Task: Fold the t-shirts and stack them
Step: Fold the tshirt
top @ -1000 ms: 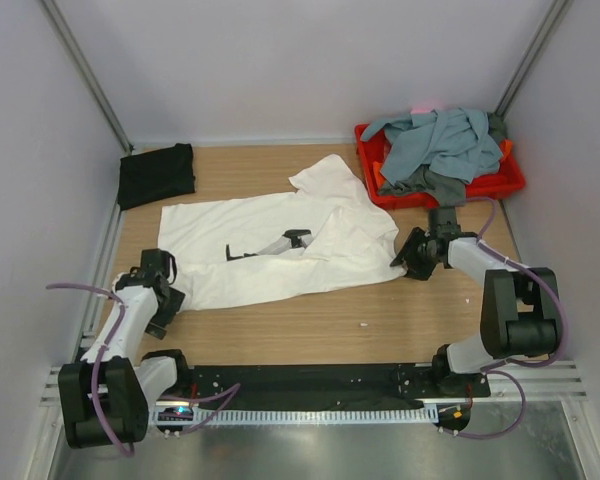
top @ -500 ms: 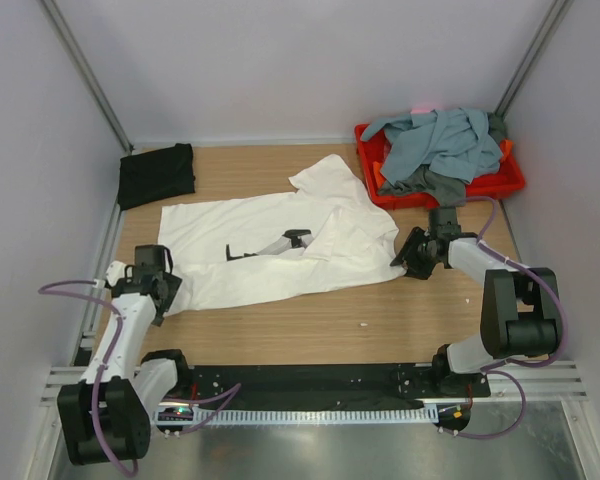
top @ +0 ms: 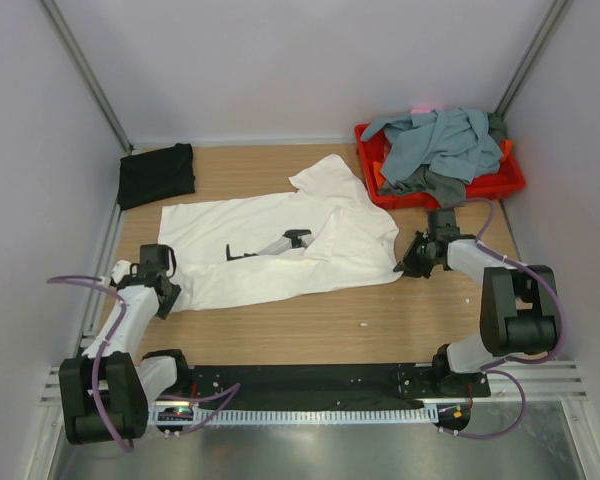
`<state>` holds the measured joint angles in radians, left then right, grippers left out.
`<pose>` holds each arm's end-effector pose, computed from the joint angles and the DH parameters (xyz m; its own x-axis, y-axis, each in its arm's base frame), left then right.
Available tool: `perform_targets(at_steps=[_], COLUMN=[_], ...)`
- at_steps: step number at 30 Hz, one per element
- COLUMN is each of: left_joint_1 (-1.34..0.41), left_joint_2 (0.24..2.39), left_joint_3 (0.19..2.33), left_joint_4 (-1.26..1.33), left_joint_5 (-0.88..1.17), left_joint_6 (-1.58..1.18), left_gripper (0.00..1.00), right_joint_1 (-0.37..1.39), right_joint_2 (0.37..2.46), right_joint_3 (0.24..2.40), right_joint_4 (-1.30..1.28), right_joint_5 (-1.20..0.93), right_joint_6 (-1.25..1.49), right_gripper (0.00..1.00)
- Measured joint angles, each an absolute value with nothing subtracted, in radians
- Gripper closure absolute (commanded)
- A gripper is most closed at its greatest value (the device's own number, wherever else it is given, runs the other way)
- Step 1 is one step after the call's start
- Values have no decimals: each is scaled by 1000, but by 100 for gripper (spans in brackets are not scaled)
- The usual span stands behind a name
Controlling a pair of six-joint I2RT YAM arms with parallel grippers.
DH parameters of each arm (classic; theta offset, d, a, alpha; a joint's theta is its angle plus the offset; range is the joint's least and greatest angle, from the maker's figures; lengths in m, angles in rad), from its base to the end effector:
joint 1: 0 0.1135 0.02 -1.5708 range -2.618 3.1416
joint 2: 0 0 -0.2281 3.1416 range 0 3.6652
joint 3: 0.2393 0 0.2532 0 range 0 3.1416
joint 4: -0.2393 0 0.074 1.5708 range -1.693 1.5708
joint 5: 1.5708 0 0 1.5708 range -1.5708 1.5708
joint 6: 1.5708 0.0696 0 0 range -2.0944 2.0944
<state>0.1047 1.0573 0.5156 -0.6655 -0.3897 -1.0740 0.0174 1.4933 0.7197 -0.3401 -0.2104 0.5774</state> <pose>0.1950 0.0471 0.1074 -0.2399 -0.8429 -0.4817 -0.9273 0.3459 -0.1434 0.2827 0.0195 0.0845 -0.8113 0.5198 -0.2675 0.3983 0.8265 0.3979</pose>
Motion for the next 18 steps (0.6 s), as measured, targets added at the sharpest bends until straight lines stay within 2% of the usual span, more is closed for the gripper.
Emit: perform_targets(at_steps=[1,2,4,5,12,18], left_joint_1=[105,105,105,105,105,141], left_joint_2=[1060,1065,1073,1075,1073,1012], left_joint_3=[517,520,525,529,578,626], left_joint_4=[-660,-653,-637,-633,-653,-728], left_joint_5=[-395,-401,-412,-417,-445,-455], left_joint_6=[-1068,-1060,-1042,-1036,-1009,-1010], left_gripper=[71,85,98,100,100,100], right_joint_1=[17,17,17,17,2,-42], right_joint_2=[1493,1493,1494,1495,1486,1395], right_joint_3=[718,715,714,714,712,688], right_joint_4=[-337,-335,-333,-332,-339,-382], right_joint_5=[-212,-213,-215,-217,-210,-176], right_joint_6=[577,577,577,577,578,587], right_gripper=[93,99,99,99,99,99])
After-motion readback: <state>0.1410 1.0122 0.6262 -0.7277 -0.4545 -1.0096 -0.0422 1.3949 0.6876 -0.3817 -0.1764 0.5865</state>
